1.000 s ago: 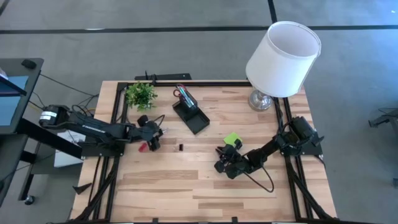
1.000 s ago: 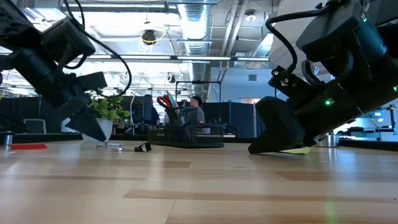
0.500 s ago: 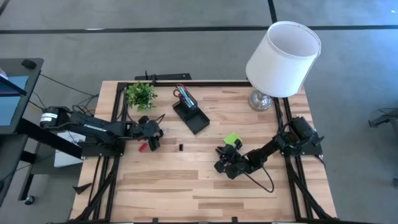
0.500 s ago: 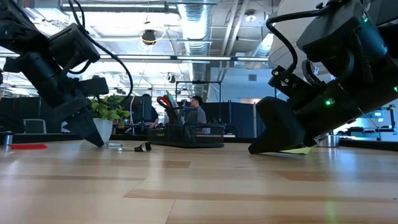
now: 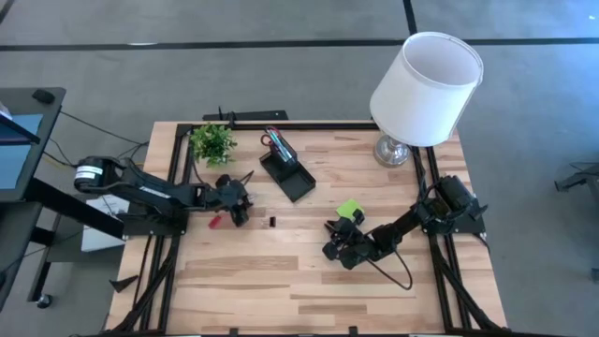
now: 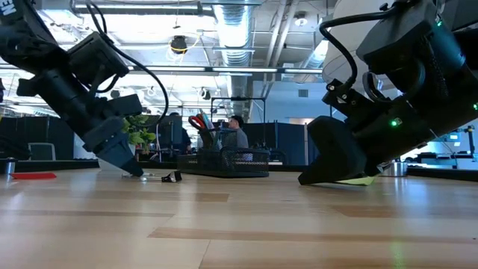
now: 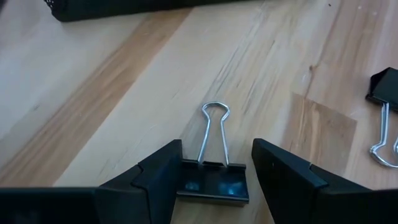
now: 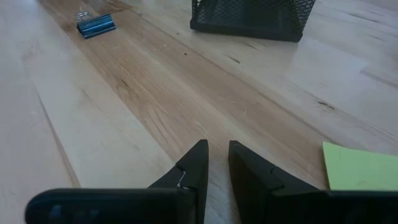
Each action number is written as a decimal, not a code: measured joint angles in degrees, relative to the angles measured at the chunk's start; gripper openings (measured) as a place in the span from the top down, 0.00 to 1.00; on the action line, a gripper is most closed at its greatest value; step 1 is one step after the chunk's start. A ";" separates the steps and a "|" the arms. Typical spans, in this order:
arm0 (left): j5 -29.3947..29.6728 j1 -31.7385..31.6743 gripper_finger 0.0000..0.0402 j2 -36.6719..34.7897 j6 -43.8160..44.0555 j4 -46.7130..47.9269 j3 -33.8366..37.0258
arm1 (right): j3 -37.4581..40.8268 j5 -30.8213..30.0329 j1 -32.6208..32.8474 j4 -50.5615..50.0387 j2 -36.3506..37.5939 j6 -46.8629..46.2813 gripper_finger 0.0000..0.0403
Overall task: Pick and place office supplies into organizer
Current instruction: Put the top black binder clip into the desk organizer
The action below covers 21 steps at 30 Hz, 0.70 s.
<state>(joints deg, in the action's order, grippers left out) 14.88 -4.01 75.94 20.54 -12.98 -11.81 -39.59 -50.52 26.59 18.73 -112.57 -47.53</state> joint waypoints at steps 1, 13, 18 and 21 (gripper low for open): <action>0.22 0.30 0.51 0.02 0.09 0.32 0.00 | 0.00 0.04 0.00 0.02 0.00 0.00 0.85; 2.91 3.79 0.51 -0.15 3.97 3.24 0.25 | 0.02 1.66 1.77 -0.01 0.04 -0.52 0.85; 5.54 5.80 0.52 -0.07 4.89 0.99 1.26 | 0.02 1.81 3.72 0.04 0.03 -1.90 0.85; 6.38 6.39 0.58 0.03 5.65 0.42 1.38 | 0.02 1.88 4.44 0.12 0.02 -2.01 0.85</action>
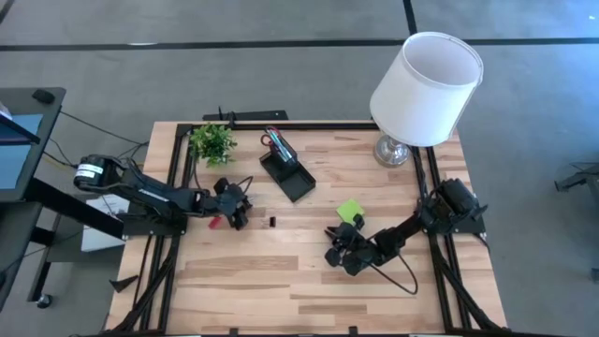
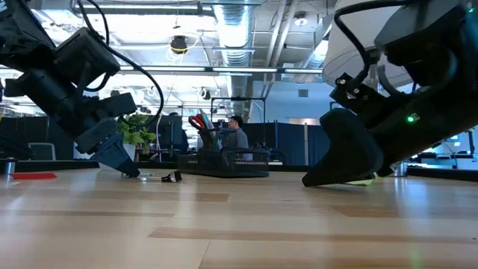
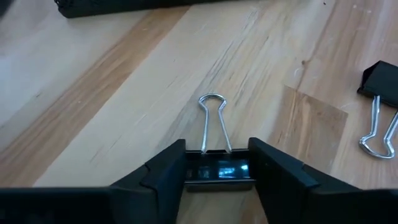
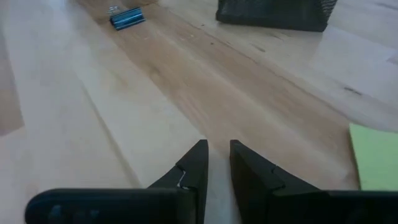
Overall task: Pick and place office supplies into organizer
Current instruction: Put the top black binder clip into the desk organizer
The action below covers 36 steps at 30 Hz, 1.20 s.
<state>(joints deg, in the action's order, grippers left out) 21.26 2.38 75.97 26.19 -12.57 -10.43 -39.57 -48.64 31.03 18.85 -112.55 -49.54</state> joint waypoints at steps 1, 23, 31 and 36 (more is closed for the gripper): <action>0.07 0.08 0.61 0.01 0.36 -0.19 0.05 | 0.00 0.04 0.28 0.00 0.00 -0.15 0.85; 9.84 -8.62 0.65 0.23 -9.41 -13.34 -10.29 | -0.02 -0.65 0.75 0.14 -0.09 -1.18 0.85; 0.85 -18.03 0.66 0.19 -11.35 -7.41 -14.76 | -0.04 -0.91 0.03 0.13 -0.09 -0.99 0.85; -1.97 -20.24 0.65 0.19 -12.26 -3.52 -14.84 | -0.04 -0.96 0.00 0.15 -0.09 0.30 0.85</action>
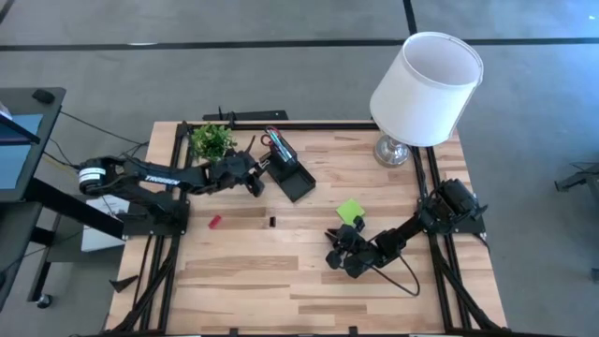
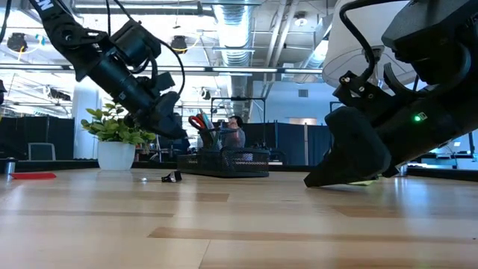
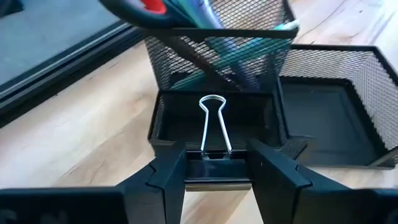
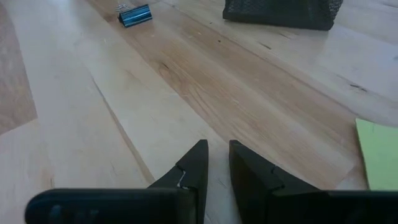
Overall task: Pick and place office supplies into organizer
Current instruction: Put the top black binder clip into the desk organizer
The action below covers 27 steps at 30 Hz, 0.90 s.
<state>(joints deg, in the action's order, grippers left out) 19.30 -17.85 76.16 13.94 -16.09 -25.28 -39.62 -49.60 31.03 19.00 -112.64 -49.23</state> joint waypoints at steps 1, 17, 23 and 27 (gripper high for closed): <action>-0.13 -0.21 0.65 0.00 -0.22 0.07 0.00 | 0.00 0.00 0.00 0.00 0.00 0.00 0.85; -12.68 -6.33 0.66 -0.07 -2.59 30.16 -18.55 | 0.00 -0.24 -0.04 0.00 0.00 0.15 0.85; -14.08 -6.22 0.66 0.44 -3.63 33.89 -22.51 | 0.02 -0.22 -0.04 0.00 0.00 0.15 0.85; -14.56 -6.37 0.66 3.87 -2.90 36.39 -23.34 | 0.04 -0.15 -0.04 0.15 0.00 0.15 0.85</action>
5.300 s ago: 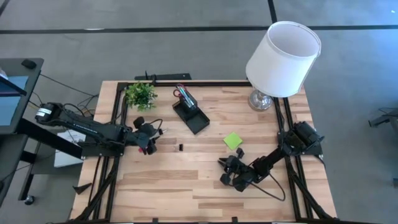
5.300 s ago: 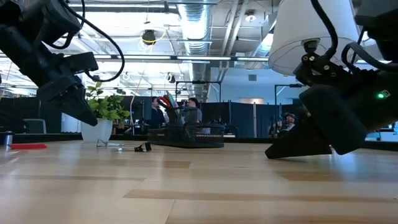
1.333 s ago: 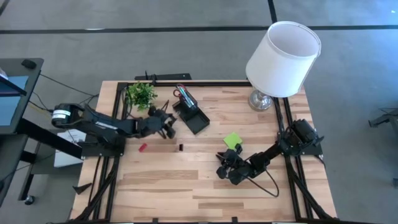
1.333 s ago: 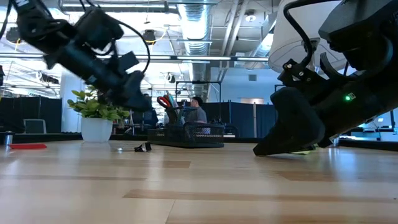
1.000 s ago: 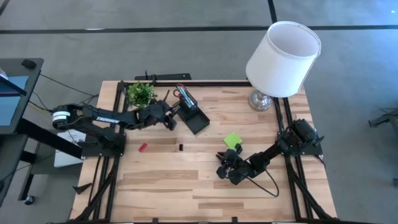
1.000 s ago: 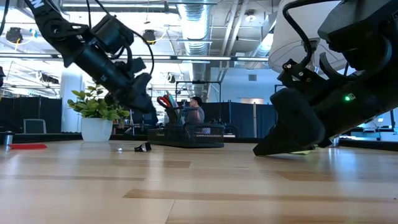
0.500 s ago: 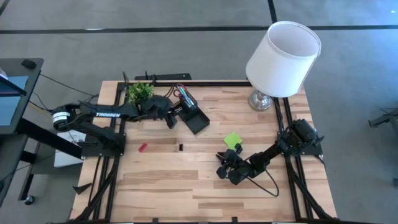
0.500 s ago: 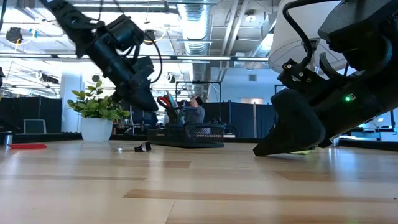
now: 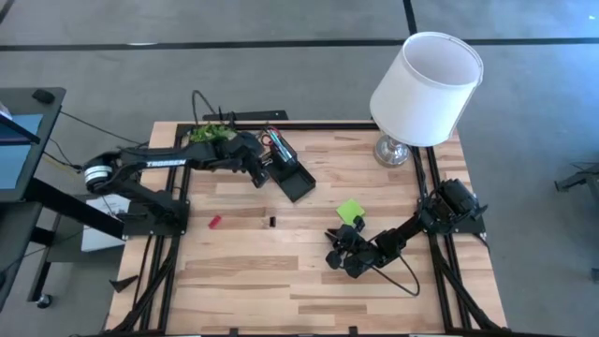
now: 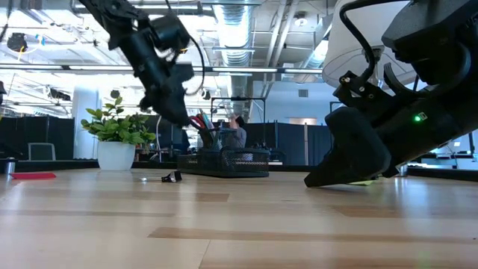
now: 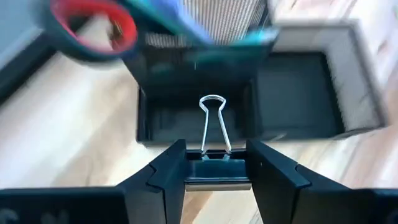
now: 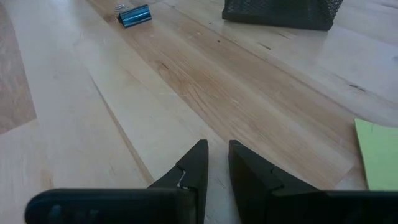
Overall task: Pick and place office supplies into organizer
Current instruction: Put the top black binder clip into the desk organizer
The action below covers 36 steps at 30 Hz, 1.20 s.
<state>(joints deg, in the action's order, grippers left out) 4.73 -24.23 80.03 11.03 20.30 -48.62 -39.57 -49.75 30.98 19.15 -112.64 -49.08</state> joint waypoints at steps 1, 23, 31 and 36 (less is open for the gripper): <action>-0.14 0.00 0.66 1.55 -0.02 0.44 -0.09 | 0.00 0.04 0.00 0.18 0.00 0.00 0.85; 3.08 0.24 0.66 23.26 -5.91 27.33 -28.98 | 0.00 0.61 1.64 0.49 0.00 0.00 0.85; -0.22 -0.37 0.66 24.37 -5.78 28.60 -29.80 | -0.02 1.20 2.27 0.71 0.04 -1.00 0.85; -0.28 -0.37 0.66 27.07 -5.89 28.30 -29.84 | -0.02 1.38 2.25 0.74 0.07 -0.98 0.85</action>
<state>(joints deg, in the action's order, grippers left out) 4.45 -24.60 107.10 5.15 48.60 -78.46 -39.59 -48.37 33.23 19.89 -112.57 -50.06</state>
